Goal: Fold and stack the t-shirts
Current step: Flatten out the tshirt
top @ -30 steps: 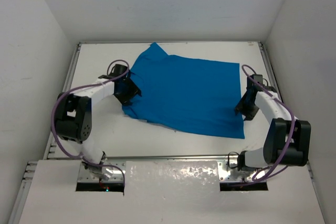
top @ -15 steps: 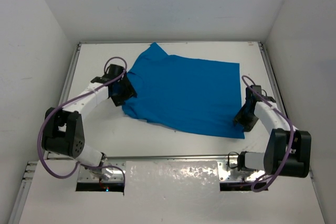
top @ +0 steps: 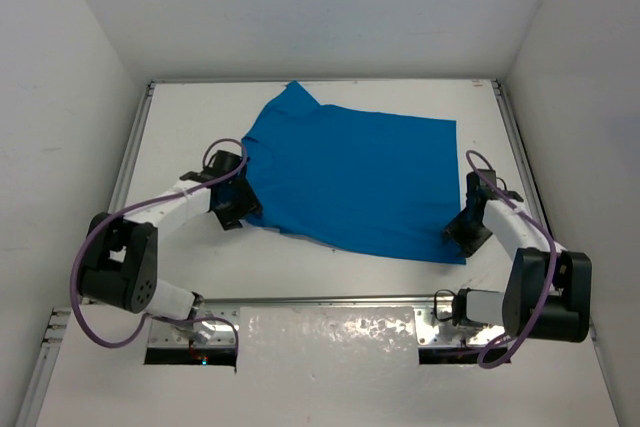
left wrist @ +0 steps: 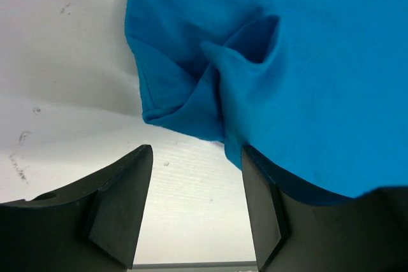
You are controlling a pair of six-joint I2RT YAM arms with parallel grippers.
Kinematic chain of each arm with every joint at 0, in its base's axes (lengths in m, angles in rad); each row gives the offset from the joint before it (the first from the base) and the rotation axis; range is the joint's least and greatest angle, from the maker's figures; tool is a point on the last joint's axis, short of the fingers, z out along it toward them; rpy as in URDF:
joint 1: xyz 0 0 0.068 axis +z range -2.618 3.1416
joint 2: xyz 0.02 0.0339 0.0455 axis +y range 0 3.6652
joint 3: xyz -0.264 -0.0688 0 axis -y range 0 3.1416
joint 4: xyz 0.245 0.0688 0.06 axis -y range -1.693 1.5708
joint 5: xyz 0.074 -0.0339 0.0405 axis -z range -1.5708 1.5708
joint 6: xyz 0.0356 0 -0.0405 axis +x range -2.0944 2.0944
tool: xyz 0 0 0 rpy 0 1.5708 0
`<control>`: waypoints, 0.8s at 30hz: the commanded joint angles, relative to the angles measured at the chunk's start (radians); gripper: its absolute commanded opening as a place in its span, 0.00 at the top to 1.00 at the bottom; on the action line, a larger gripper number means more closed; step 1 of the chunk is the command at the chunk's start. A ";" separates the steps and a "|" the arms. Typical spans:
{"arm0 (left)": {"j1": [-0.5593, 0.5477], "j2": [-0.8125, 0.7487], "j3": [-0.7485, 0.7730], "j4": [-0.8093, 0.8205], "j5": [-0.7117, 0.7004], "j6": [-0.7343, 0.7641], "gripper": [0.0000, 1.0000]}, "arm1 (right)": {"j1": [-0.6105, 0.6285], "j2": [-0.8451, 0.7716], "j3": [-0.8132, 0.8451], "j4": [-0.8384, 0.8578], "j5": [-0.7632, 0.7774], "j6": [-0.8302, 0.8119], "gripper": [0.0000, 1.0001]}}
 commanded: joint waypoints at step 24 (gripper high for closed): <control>-0.008 -0.064 -0.104 0.053 -0.031 -0.127 1.00 | -0.006 0.045 -0.051 0.067 0.203 0.097 1.00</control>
